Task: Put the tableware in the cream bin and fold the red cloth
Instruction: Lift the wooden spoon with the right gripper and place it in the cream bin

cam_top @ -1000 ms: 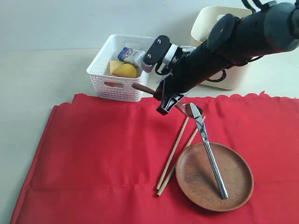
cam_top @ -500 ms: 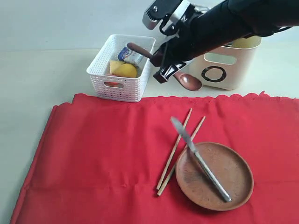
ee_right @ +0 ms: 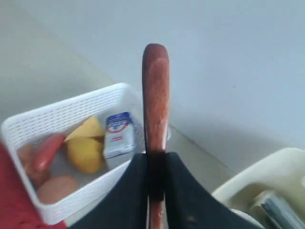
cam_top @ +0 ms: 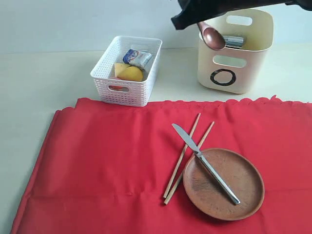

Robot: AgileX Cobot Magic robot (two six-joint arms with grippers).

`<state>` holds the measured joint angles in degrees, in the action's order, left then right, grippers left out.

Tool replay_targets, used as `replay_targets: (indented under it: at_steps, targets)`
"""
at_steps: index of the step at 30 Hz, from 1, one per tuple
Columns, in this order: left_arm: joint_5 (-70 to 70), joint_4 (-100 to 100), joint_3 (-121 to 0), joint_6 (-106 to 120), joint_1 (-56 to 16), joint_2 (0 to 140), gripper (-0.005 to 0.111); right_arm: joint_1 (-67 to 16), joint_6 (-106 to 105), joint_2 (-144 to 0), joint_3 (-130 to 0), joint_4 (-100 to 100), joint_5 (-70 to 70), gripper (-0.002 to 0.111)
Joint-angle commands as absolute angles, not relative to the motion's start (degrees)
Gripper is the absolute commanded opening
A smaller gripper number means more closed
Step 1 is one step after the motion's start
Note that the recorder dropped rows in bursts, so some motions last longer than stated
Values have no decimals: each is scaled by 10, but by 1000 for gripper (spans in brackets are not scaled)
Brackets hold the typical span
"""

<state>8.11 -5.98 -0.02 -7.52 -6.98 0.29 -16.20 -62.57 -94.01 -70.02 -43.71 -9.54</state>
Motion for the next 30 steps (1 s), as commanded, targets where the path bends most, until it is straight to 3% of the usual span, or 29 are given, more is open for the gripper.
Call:
replay_targets:
  at_steps: [1, 15, 21, 30]
  targets:
    - [79, -58, 0, -76, -74, 0, 1, -152, -598, -946, -703, -440, 16, 0]
    - [79, -58, 0, -76, -74, 0, 1, -152, -599, -1052, -703, -531, 328, 0]
    - [79, -58, 0, -75, -74, 0, 1, -123, -527, -1090, -703, -540, 341, 0]
    - [79, -58, 0, -76, -74, 0, 1, -78, -497, -1123, -703, -539, 240, 0]
